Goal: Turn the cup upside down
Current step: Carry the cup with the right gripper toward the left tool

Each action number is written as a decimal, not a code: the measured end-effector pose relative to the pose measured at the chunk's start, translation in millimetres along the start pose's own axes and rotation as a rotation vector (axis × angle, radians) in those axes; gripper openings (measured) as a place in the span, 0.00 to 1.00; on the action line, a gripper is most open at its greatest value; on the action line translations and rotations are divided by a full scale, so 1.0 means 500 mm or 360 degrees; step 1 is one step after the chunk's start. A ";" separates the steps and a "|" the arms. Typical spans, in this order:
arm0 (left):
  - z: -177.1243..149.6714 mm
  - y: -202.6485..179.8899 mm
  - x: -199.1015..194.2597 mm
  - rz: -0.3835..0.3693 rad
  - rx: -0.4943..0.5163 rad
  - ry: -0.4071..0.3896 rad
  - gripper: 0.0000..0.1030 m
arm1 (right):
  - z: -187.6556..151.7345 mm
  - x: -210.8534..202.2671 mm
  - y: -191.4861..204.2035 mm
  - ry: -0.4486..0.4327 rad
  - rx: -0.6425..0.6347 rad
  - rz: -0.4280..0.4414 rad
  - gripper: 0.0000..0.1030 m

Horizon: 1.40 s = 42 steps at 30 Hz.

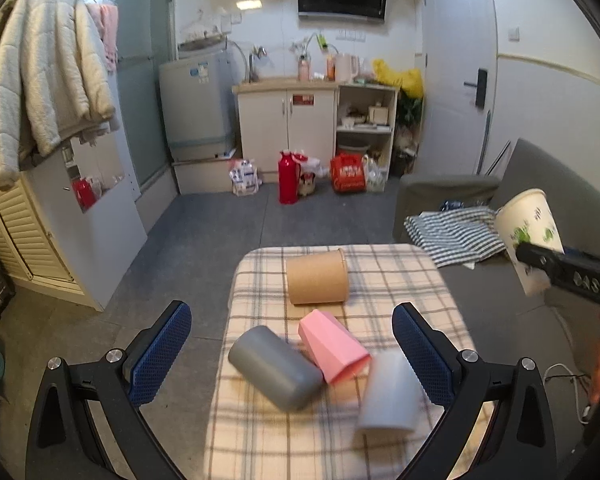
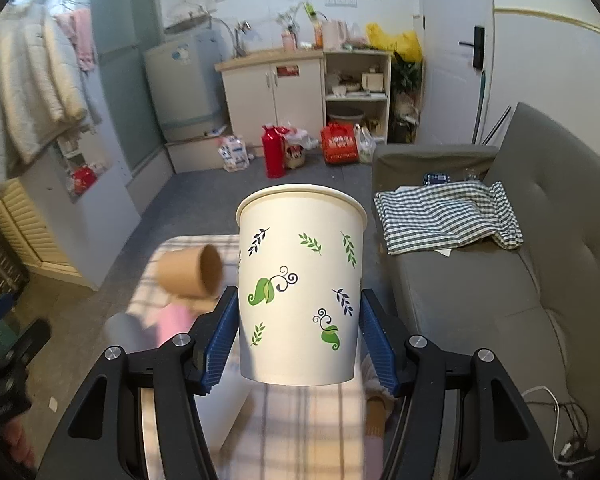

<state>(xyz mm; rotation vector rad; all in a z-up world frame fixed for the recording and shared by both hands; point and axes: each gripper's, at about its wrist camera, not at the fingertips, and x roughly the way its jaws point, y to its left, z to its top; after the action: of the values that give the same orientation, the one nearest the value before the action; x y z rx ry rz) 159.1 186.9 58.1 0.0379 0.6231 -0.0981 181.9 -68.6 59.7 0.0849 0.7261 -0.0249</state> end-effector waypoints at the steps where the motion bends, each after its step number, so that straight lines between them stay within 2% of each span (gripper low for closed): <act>1: -0.008 0.002 -0.019 -0.0004 0.0001 -0.0012 1.00 | -0.018 -0.027 0.009 -0.0012 -0.0004 0.0008 0.58; 4: -0.041 0.010 -0.058 -0.0005 0.0020 -0.0028 1.00 | -0.080 -0.095 0.048 -0.0023 -0.0021 0.0048 0.58; 9: -0.110 0.019 -0.086 -0.0006 0.0031 0.0003 1.00 | -0.205 -0.152 0.109 0.0012 -0.0039 0.0107 0.58; 13: -0.175 0.033 -0.099 0.0018 0.0013 0.0029 1.00 | -0.291 -0.140 0.141 0.0061 -0.0042 0.0127 0.58; 18: -0.227 0.048 -0.095 0.0030 -0.0037 0.0091 1.00 | -0.379 -0.078 0.163 0.0180 -0.0012 0.0124 0.58; 28: -0.314 0.067 -0.058 0.0078 -0.0031 0.0182 1.00 | -0.462 0.033 0.215 0.0350 -0.0095 0.0097 0.58; 35: -0.329 0.078 -0.037 0.0079 -0.0069 0.0221 1.00 | -0.484 0.074 0.224 0.0407 -0.0115 0.0067 0.58; 40: -0.331 0.071 -0.029 0.0116 -0.0065 0.0230 1.00 | -0.490 0.076 0.216 0.0393 -0.0102 0.0105 0.61; 42: -0.330 0.062 -0.028 0.0123 -0.0054 0.0241 1.00 | -0.491 0.078 0.211 0.0424 -0.0074 0.0169 0.79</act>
<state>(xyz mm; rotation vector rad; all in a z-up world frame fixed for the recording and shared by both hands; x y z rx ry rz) 54.9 229.8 -67.5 0.0367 0.7739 -0.0098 54.0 57.8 -141.5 0.0832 0.9872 0.1064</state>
